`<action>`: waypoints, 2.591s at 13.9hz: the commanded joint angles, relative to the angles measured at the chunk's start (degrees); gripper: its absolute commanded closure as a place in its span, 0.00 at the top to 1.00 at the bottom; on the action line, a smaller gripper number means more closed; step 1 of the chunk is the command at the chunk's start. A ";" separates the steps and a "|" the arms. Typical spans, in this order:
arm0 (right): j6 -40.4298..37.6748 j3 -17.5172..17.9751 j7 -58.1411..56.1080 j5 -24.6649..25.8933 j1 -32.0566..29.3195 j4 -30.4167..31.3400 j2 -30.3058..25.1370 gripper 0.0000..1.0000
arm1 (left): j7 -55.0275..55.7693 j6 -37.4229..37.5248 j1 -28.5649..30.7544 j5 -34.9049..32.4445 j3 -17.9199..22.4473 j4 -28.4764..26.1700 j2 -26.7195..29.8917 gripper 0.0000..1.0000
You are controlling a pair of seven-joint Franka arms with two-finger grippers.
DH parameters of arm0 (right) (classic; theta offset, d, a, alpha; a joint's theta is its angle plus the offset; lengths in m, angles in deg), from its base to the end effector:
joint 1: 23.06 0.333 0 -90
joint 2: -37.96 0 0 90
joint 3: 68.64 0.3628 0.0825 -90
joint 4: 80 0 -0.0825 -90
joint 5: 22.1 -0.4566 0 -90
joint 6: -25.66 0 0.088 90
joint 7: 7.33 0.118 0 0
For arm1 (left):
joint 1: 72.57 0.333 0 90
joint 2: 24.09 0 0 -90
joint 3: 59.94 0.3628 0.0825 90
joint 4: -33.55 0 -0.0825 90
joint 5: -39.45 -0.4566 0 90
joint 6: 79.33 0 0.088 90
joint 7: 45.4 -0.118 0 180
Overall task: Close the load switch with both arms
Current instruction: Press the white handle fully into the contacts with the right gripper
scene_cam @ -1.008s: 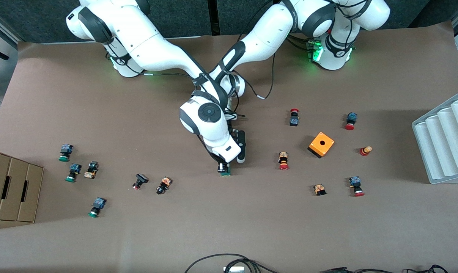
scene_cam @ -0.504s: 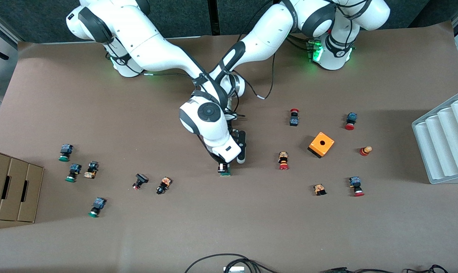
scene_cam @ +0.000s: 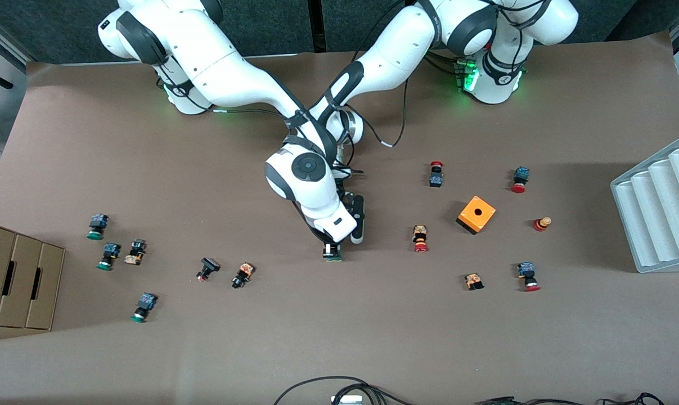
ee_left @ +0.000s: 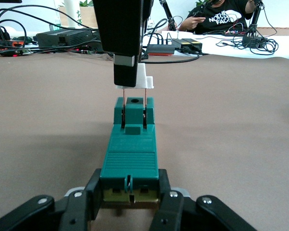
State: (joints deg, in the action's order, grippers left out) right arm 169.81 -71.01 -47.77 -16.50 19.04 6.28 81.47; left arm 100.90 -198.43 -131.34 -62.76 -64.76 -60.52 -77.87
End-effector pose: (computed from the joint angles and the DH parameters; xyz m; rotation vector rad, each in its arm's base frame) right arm 0.6326 0.5340 0.2184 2.2259 2.0452 0.3797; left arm 0.3841 -0.6302 0.0292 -2.5961 -0.0730 -1.7614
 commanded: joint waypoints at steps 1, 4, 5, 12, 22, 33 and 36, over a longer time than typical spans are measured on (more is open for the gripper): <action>1.66 0.35 1.15 1.61 -0.70 -1.12 0.79 0.37 | 0.74 0.54 0.06 -0.89 -0.02 0.81 -0.97 0.32; 1.75 0.35 1.24 1.61 -0.79 -1.64 1.14 0.37 | 0.74 0.54 0.06 -0.89 -0.02 0.90 -0.97 0.32; 1.84 0.35 1.24 1.61 -0.79 -1.73 1.41 0.37 | 0.74 0.54 0.06 -0.80 -0.02 0.99 -0.97 0.32; 2.10 0.35 1.24 1.61 -1.31 -2.96 2.72 0.37 | 0.74 0.54 0.05 -0.89 -0.02 0.99 -1.06 0.32; 5.00 0.17 1.24 1.87 -1.49 -3.23 4.66 0.37 | 0.83 0.62 0.05 -0.89 -0.02 0.90 -1.06 0.32; 5.18 0.17 1.15 1.87 -1.75 -4.02 5.54 0.37 | 0.65 0.54 -0.03 -0.89 -0.02 0.99 -1.06 0.32; 5.18 0.17 1.15 1.87 -1.67 -4.02 5.36 0.37 | 0.65 0.54 -0.03 -0.89 -0.02 0.99 -1.06 0.32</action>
State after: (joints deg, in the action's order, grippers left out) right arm 173.66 -71.14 -47.66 -16.50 18.15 4.67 84.65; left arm 100.90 -198.43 -131.34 -62.77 -64.76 -60.52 -77.87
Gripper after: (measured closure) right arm 0.630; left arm 0.520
